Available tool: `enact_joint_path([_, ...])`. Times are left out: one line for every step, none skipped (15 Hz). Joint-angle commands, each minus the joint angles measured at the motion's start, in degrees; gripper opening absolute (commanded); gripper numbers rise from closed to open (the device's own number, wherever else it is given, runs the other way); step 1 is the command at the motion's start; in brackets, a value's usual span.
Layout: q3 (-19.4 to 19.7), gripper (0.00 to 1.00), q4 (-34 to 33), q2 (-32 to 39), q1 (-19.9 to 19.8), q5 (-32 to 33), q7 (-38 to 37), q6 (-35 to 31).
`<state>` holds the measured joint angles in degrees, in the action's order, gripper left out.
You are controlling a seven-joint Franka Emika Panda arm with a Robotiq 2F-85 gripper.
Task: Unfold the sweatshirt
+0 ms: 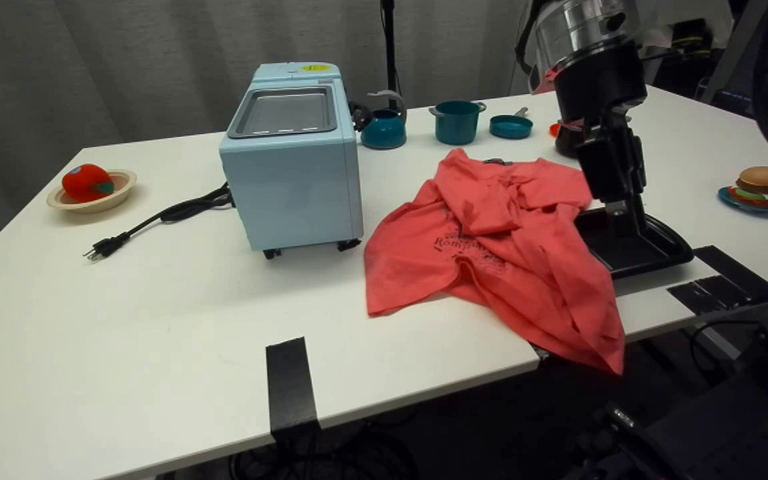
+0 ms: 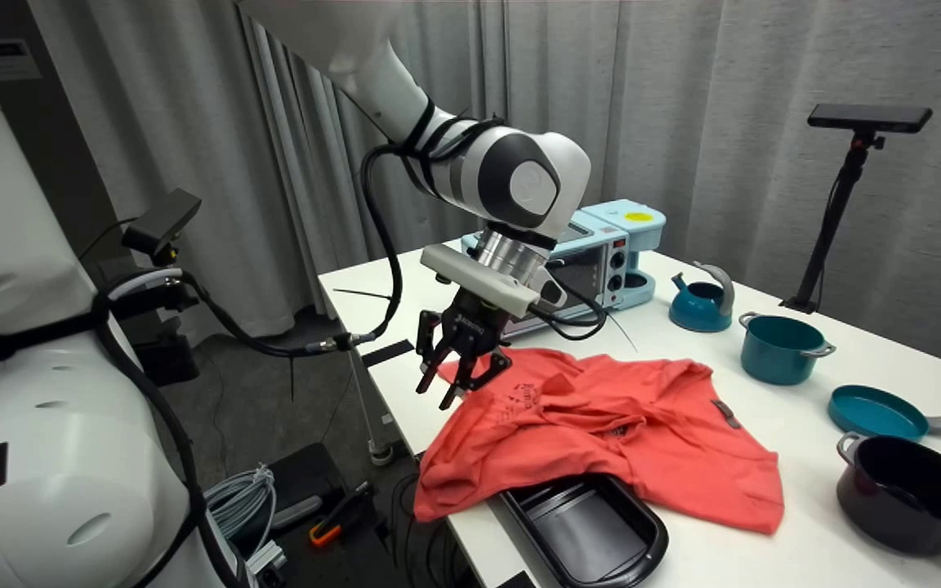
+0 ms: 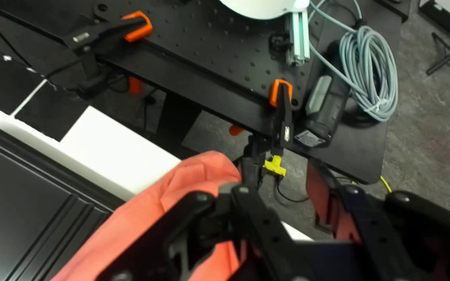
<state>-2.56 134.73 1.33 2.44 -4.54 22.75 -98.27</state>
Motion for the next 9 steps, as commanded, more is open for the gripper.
enact_joint_path([0.59,0.70,-1.21,-0.47,-0.60,4.17,-0.32,1.94])
enact_joint_path([0.85,0.79,-2.01,-0.19,-0.79,4.60,-1.15,1.16])
enact_joint_path([1.09,0.85,-2.65,-0.16,-0.95,5.09,-1.91,0.39])
enact_joint_path([1.45,0.94,-3.52,-0.12,-1.20,5.58,-2.90,-0.91])
enact_joint_path([1.72,0.99,-4.35,-0.08,-1.37,6.62,-3.99,-2.19])
enact_joint_path([2.02,1.00,-5.23,-0.12,-1.55,8.05,-5.41,-4.11])
enact_joint_path([2.35,1.00,-6.20,-0.04,-1.74,9.09,-6.72,-5.71])
enact_joint_path([2.64,1.00,-7.03,-0.05,-1.94,10.19,-8.06,-7.48])
enact_joint_path([2.91,1.00,-7.84,-0.08,-2.15,11.42,-9.64,-9.20])
